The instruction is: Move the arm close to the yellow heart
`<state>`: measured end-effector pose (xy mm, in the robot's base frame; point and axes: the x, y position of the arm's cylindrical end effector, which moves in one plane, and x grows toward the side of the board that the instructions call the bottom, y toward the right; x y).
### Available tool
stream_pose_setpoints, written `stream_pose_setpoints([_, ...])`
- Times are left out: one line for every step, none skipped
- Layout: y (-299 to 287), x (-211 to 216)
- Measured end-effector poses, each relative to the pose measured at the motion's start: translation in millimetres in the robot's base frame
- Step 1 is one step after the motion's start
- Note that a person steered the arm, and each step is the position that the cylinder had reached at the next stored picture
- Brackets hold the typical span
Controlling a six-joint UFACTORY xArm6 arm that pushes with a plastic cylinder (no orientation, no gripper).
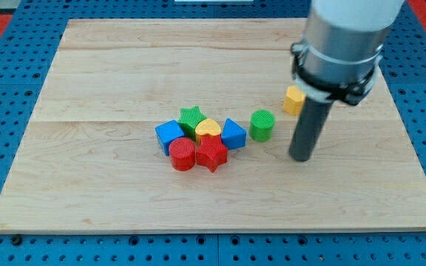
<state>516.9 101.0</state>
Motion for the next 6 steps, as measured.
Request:
stream_pose_setpoints([-30, -14])
stream_pose_setpoints([-21, -67])
stream_pose_setpoints([10, -79])
stream_pose_setpoints([-68, -65])
stream_pose_setpoints([-99, -66])
stream_pose_setpoints([-66, -105])
